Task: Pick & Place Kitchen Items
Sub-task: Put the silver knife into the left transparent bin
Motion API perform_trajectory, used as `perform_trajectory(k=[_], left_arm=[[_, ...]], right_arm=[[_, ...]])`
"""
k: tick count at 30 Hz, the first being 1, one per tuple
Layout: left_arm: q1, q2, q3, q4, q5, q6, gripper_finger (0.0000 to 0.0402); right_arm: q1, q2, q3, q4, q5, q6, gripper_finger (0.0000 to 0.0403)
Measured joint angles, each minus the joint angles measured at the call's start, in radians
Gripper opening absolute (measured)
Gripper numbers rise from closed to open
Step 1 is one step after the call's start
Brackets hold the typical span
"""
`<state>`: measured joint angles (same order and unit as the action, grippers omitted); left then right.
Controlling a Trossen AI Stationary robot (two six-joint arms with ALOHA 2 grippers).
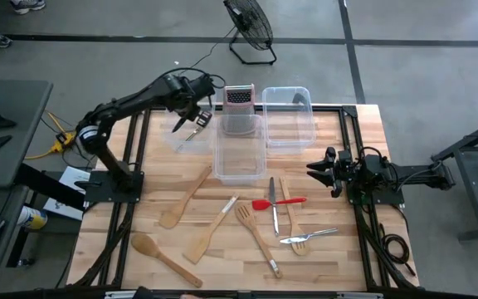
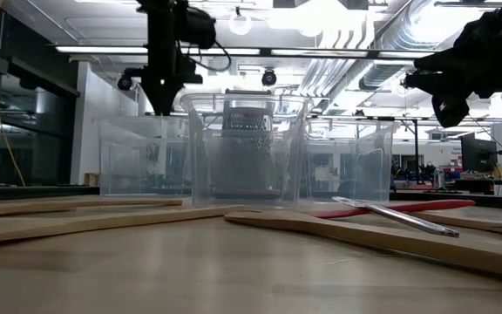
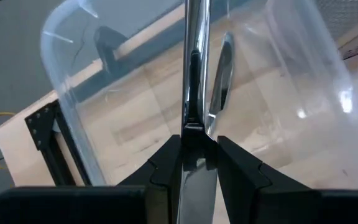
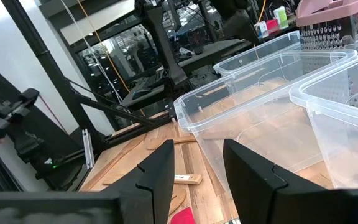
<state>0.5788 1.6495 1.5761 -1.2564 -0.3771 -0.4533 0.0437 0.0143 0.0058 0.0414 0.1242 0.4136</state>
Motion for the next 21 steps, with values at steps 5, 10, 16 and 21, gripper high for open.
perform_trajectory(k=[5, 10, 16, 21], left_arm=[[0.015, 0.041, 0.0, 0.002, 0.019, 0.023, 0.0079], [0.031, 0.085, 0.0, -0.005, 0.054, 0.038, 0.0079], [0.044, 0.106, -0.001, -0.006, 0.059, 0.073, 0.0079], [0.049, 0.119, -0.002, -0.008, 0.067, 0.079, 0.0079]], right_arm=[[0.0, 0.0, 0.0, 0.0, 0.0, 0.0, 0.013], [0.0, 0.0, 0.0, 0.0, 0.0, 0.0, 0.013], [0.0, 0.0, 0.0, 0.0, 0.0, 0.0, 0.013], [0.0, 0.0, 0.0, 0.0, 0.0, 0.0, 0.013]])
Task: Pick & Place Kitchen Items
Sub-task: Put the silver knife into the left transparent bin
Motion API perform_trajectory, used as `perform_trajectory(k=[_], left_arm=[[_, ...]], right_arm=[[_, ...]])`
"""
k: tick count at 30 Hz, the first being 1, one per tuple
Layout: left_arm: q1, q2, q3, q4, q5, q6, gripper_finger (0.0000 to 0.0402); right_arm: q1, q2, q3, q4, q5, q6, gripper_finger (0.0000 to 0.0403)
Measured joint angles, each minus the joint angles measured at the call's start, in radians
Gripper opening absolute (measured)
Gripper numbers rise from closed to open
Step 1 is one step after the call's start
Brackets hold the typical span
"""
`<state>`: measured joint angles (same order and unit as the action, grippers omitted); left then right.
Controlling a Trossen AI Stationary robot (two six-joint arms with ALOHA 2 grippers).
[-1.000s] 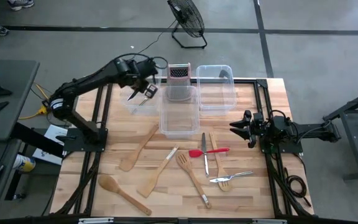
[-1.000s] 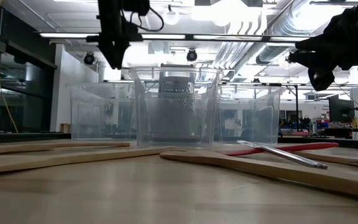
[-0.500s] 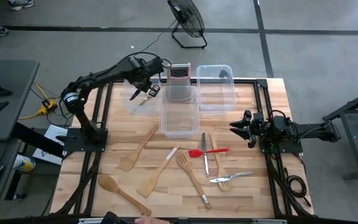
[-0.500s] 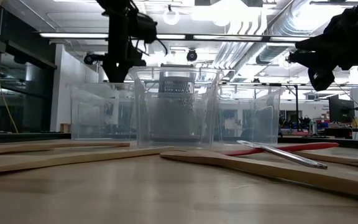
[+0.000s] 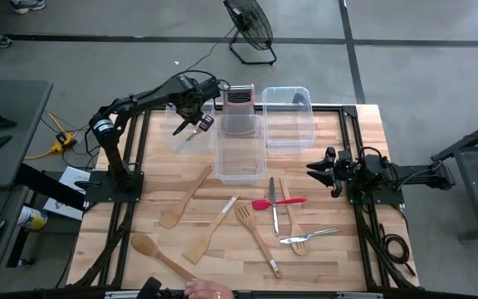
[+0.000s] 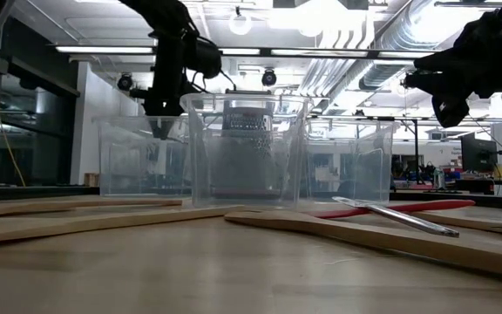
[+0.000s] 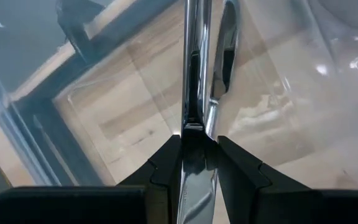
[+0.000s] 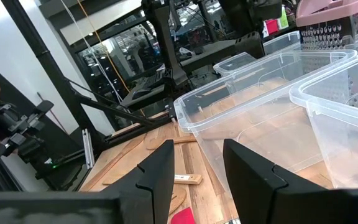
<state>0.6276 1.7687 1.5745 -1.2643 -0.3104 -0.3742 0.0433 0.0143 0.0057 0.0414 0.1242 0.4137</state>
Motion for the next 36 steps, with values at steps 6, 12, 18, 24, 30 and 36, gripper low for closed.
perform_trajectory(k=[6, 12, 18, 24, 30, 36], left_arm=[[0.001, 0.026, 0.002, 0.005, 0.013, 0.007, 0.0079], [0.01, 0.044, 0.0, 0.004, 0.018, 0.03, 0.0079], [0.029, 0.042, -0.043, 0.015, 0.041, 0.03, 0.0079], [0.028, 0.039, -0.068, 0.072, 0.078, 0.038, 0.0079], [0.041, 0.039, -0.069, 0.092, 0.087, 0.06, 0.0079], [0.041, 0.039, -0.069, 0.087, 0.103, 0.071, 0.0083]], right_arm=[[0.0, 0.0, 0.0, 0.0, 0.0, 0.0, 0.013], [0.0, 0.0, 0.0, 0.0, 0.0, 0.0, 0.013], [0.0, 0.0, 0.0, 0.0, 0.0, 0.0, 0.013], [0.0, 0.0, 0.0, 0.0, 0.0, 0.0, 0.013], [0.0, 0.0, 0.0, 0.0, 0.0, 0.0, 0.013], [0.0, 0.0, 0.0, 0.0, 0.0, 0.0, 0.013]])
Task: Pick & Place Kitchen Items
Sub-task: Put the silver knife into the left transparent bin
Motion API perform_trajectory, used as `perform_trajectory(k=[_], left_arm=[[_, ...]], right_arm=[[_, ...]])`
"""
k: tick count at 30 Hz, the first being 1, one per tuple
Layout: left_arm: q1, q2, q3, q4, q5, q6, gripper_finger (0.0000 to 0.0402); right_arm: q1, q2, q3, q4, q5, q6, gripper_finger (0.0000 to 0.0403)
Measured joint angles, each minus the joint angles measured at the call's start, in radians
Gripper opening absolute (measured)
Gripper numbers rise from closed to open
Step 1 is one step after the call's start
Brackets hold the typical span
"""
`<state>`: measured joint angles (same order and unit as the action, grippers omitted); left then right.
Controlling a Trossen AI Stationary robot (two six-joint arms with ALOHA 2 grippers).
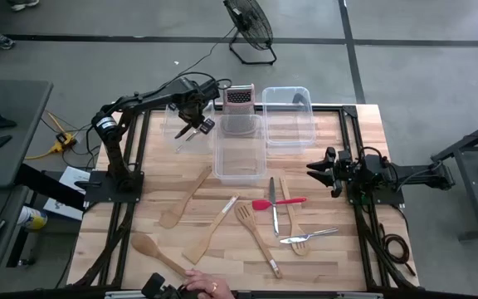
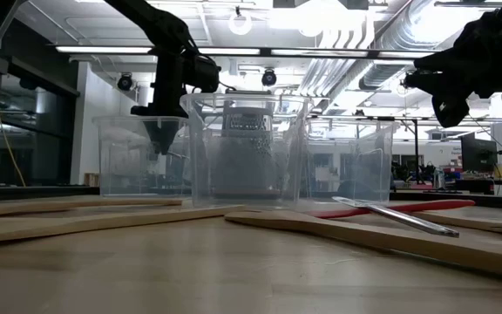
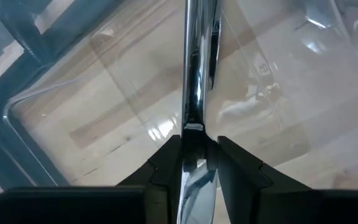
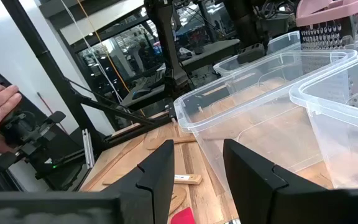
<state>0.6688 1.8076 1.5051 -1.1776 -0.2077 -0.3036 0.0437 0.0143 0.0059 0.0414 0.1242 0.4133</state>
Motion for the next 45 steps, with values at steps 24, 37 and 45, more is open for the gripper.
perform_trajectory(k=[24, 37, 45], left_arm=[[-0.019, -0.147, 0.0, 0.0, -0.004, 0.072, 0.0117], [-0.095, -0.366, 0.0, 0.008, -0.046, 0.061, 0.0117], [-0.177, -0.492, -0.083, 0.117, -0.05, 0.046, 0.0117]], right_arm=[[0.0, 0.0, 0.0, 0.0, 0.0, 0.0, 0.013], [0.0, 0.0, 0.0, 0.0, 0.0, 0.0, 0.013], [0.0, 0.0, 0.0, 0.0, 0.0, 0.0, 0.013]])
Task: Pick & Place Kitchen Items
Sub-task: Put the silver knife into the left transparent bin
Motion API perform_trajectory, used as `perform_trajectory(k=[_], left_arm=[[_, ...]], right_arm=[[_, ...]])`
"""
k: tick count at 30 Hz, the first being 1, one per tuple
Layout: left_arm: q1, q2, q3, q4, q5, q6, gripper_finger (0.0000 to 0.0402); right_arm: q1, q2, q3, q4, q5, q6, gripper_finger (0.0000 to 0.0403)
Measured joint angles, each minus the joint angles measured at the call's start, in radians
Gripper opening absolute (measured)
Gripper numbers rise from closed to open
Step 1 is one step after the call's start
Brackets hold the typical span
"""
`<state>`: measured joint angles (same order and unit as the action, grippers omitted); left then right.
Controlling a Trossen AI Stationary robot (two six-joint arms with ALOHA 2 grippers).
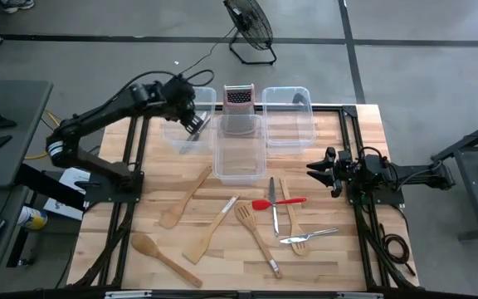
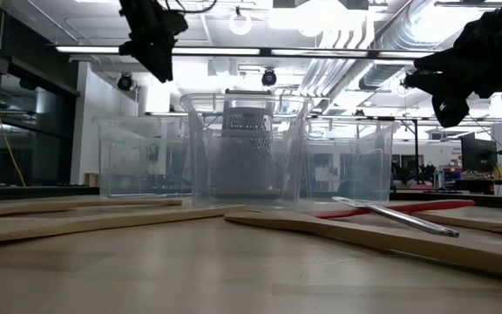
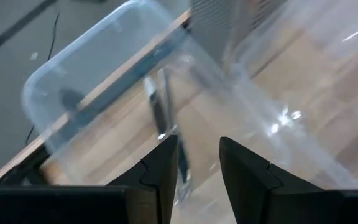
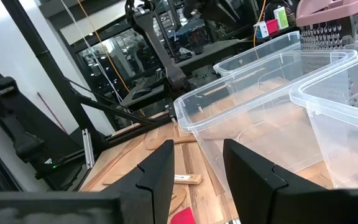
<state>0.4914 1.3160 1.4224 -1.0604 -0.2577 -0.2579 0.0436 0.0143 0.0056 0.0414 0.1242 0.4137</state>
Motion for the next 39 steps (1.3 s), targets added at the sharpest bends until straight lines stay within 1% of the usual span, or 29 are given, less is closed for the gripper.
perform_trajectory(k=[6, 10, 16, 22, 25, 30, 33, 36, 39], left_arm=[[-0.098, -0.132, -0.182, 0.29, 0.019, 0.075, 0.0117], [-0.162, -0.211, -0.297, 0.458, 0.066, 0.142, 0.0117], [-0.242, -0.329, -0.474, 0.614, 0.09, 0.157, 0.0117], [-0.363, -0.427, -0.629, 0.817, 0.092, 0.157, 0.0117], [-0.429, -0.455, -0.685, 0.901, 0.092, 0.167, 0.0122], [-0.518, -0.491, -0.757, 1.024, 0.095, 0.195, 0.0142], [-0.541, -0.529, -0.813, 1.079, 0.095, 0.201, 0.0151], [-0.546, -0.571, -0.861, 1.098, 0.095, 0.202, 0.0153], [-0.546, -0.613, -0.896, 1.116, 0.123, 0.201, 0.0152]], right_arm=[[0.0, 0.0, 0.0, 0.0, 0.0, 0.0, 0.013], [0.0, 0.0, 0.0, 0.0, 0.0, 0.0, 0.013], [0.0, 0.0, 0.0, 0.0, 0.0, 0.0, 0.013], [0.0, 0.0, 0.0, 0.0, 0.0, 0.0, 0.013], [0.0, 0.0, 0.0, 0.0, 0.0, 0.0, 0.013], [0.0, 0.0, 0.0, 0.0, 0.0, 0.0, 0.013], [0.0, 0.0, 0.0, 0.0, 0.0, 0.0, 0.013], [0.0, 0.0, 0.0, 0.0, 0.0, 0.0, 0.013], [0.0, 0.0, 0.0, 0.0, 0.0, 0.0, 0.013]])
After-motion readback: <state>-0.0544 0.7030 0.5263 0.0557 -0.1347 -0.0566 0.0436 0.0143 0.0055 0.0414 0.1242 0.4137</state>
